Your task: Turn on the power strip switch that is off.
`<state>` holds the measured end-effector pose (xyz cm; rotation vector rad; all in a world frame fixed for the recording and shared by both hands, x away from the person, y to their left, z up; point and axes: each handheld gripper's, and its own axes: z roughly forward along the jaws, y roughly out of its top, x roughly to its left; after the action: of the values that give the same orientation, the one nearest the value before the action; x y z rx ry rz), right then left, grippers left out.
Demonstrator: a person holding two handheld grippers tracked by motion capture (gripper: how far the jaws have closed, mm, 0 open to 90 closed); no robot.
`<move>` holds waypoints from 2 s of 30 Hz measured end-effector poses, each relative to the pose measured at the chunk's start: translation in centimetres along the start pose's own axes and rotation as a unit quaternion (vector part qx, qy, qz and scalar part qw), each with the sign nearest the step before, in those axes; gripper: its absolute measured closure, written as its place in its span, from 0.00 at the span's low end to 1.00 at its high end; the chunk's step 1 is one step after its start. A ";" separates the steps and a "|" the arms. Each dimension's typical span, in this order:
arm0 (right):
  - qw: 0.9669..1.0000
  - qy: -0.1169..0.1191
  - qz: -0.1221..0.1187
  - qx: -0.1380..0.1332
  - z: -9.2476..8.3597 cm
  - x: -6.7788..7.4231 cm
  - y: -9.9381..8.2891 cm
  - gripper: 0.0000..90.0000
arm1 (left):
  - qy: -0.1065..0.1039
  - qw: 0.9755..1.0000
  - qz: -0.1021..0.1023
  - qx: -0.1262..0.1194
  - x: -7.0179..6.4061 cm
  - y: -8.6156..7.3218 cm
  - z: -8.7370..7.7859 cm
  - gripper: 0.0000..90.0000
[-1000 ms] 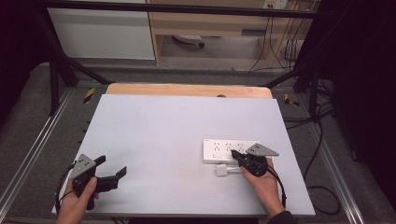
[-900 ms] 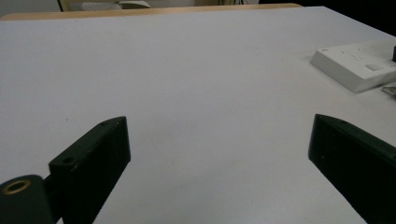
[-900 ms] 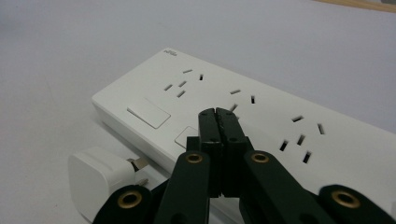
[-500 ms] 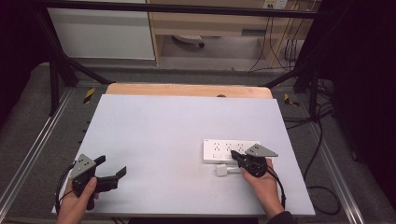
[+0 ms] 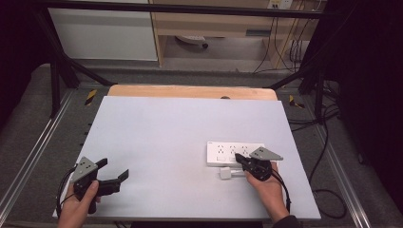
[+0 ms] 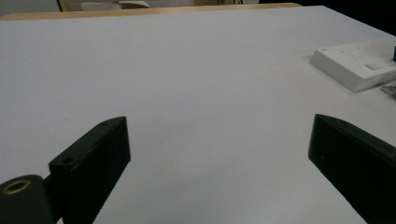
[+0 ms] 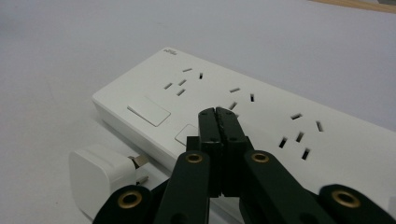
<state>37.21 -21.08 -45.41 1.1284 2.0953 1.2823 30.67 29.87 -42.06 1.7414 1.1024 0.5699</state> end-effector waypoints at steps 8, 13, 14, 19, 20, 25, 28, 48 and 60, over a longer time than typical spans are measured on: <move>1.000 0.004 -0.001 -0.001 0.1 0.1 -0.1 1.00 | 0.000 1.000 0.000 0.000 0.0 0.0 0.0 0.06; 1.000 0.005 0.001 -0.002 0.1 0.0 -0.1 1.00 | 0.000 1.000 0.001 0.000 0.0 0.0 0.0 0.06; 1.000 0.006 0.003 -0.002 0.1 0.0 -0.1 1.00 | 0.000 1.000 0.000 0.000 0.0 0.0 0.0 0.06; 1.000 0.007 0.007 -0.003 0.1 0.0 -0.1 1.00 | 0.000 1.000 0.001 0.000 0.0 0.0 0.0 0.06; 1.000 0.008 0.007 -0.003 0.1 0.0 -0.1 1.00 | 0.000 1.000 0.001 0.001 0.0 0.0 0.0 0.06; 1.000 0.008 0.007 -0.003 0.1 0.0 -0.1 1.00 | 0.001 1.000 -0.001 -0.002 0.0 0.0 0.0 0.06; 1.000 0.009 0.008 -0.004 0.1 -0.1 -0.1 1.00 | 0.001 1.000 0.000 -0.001 0.0 0.0 0.0 0.06; 1.000 0.010 0.012 -0.003 0.1 -0.1 -0.2 1.00 | 0.001 1.000 -0.001 -0.001 0.0 0.0 0.0 0.06; 1.000 0.008 0.014 0.001 0.1 -0.2 -0.2 1.00 | 0.000 1.000 0.000 0.000 -0.1 0.0 0.1 0.06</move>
<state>37.31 -21.28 -45.65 1.1558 2.1005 1.3053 30.68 29.80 -42.08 1.7404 1.1025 0.5703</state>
